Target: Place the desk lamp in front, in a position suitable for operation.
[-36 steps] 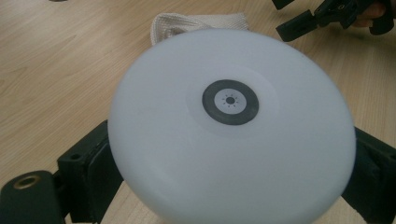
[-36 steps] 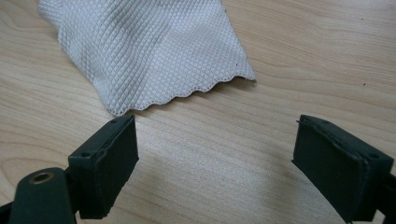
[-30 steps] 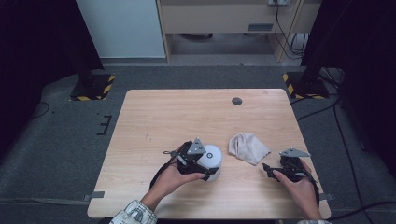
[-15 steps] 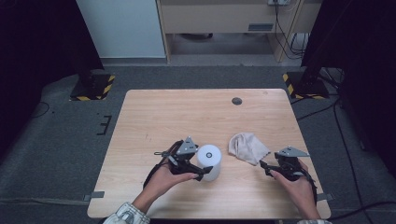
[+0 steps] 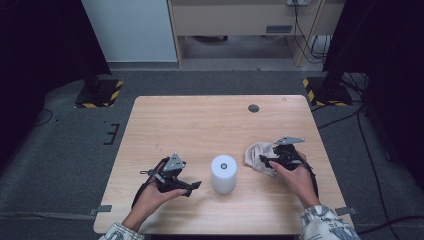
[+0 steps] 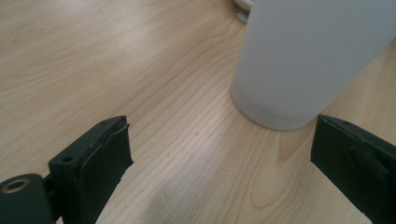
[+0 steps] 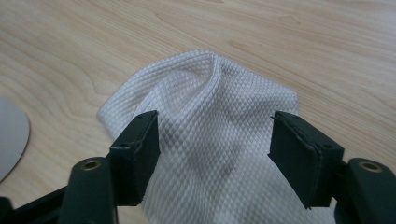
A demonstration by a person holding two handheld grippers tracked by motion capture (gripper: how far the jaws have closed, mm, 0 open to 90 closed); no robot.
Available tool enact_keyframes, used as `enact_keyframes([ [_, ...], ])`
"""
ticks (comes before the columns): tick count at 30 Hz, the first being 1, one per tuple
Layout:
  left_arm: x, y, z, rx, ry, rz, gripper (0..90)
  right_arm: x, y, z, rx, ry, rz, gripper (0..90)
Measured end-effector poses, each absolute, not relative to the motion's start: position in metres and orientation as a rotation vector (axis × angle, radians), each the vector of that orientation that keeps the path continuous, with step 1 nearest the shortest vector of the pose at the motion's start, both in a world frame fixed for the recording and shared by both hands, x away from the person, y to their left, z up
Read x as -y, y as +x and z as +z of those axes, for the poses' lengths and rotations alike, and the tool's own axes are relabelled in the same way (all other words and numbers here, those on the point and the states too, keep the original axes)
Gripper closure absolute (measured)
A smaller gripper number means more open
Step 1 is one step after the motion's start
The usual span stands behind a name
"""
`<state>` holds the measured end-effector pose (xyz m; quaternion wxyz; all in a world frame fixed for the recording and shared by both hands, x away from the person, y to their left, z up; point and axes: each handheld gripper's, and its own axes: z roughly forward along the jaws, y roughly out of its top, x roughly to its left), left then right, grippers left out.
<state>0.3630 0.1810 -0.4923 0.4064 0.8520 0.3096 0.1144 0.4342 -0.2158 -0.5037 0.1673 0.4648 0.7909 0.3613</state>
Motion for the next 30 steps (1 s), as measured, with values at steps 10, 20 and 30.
enact_keyframes([
  [10,-0.178,0.361,-0.495,-0.788,2.169,0.293,4.7,0.223,0.438,-0.517,-2.273,1.368,1.028,25.3],
  [20,-0.179,0.359,-0.497,-0.810,2.158,0.270,4.7,0.213,0.436,-0.529,-2.299,1.316,0.998,34.8],
  [30,-0.170,0.355,-0.497,-0.768,2.158,0.262,4.6,0.208,0.432,-0.526,-2.376,1.315,1.077,76.0],
])
